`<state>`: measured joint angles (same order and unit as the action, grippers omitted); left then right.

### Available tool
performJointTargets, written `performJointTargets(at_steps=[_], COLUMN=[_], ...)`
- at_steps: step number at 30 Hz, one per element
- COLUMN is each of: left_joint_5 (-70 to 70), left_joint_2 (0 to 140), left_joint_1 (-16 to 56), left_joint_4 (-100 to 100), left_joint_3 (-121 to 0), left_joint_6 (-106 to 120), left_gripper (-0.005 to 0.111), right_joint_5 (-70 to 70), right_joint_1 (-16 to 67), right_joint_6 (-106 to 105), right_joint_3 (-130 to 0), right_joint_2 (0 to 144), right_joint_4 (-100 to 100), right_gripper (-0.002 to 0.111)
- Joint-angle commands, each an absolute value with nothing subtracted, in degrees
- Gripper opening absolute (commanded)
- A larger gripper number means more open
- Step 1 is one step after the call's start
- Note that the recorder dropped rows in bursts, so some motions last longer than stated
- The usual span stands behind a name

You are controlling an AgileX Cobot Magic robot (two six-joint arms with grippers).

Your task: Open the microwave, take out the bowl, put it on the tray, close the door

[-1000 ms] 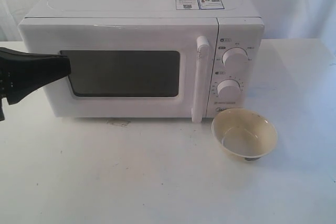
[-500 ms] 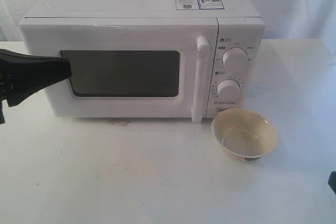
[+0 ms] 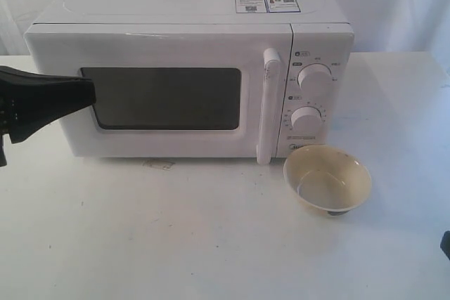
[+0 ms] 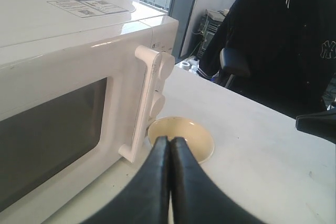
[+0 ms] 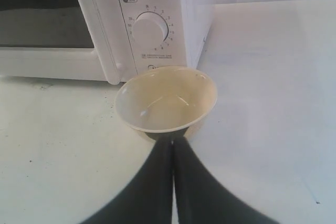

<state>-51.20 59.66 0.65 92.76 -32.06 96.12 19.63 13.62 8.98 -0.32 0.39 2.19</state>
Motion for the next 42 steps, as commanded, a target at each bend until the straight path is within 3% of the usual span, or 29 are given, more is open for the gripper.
performJointTargets(at_steps=[1,21,31,36,42], left_joint_5=[-52.09,-51.77,-38.15,-38.18,-39.31], left_joint_2=[59.35,59.26,42.37,28.73,22.17], left_joint_1=[0.67,0.67,0.67,0.67,0.67], left_joint_4=[92.88,92.73,87.74,87.85,87.85], left_joint_3=[-32.4,-32.4,-31.59,-30.31,-30.09], left_joint_6=[96.22,96.22,83.96,83.75,82.16], left_gripper=[0.0,0.0,0.0,0.0,0.0], right_joint_5=[19.6,19.6,19.6,19.6,19.6], right_joint_1=[13.07,13.07,13.07,13.07,13.07], right_joint_6=[9.32,9.32,9.32,9.32,9.32], right_joint_3=[0.0,0.0,0.0,0.0,0.0], right_joint_2=[0.0,0.0,0.0,0.0,0.0], right_joint_4=[2.8,2.8,2.8,2.8,2.8], right_gripper=[0.0,0.0,0.0,0.0,0.0])
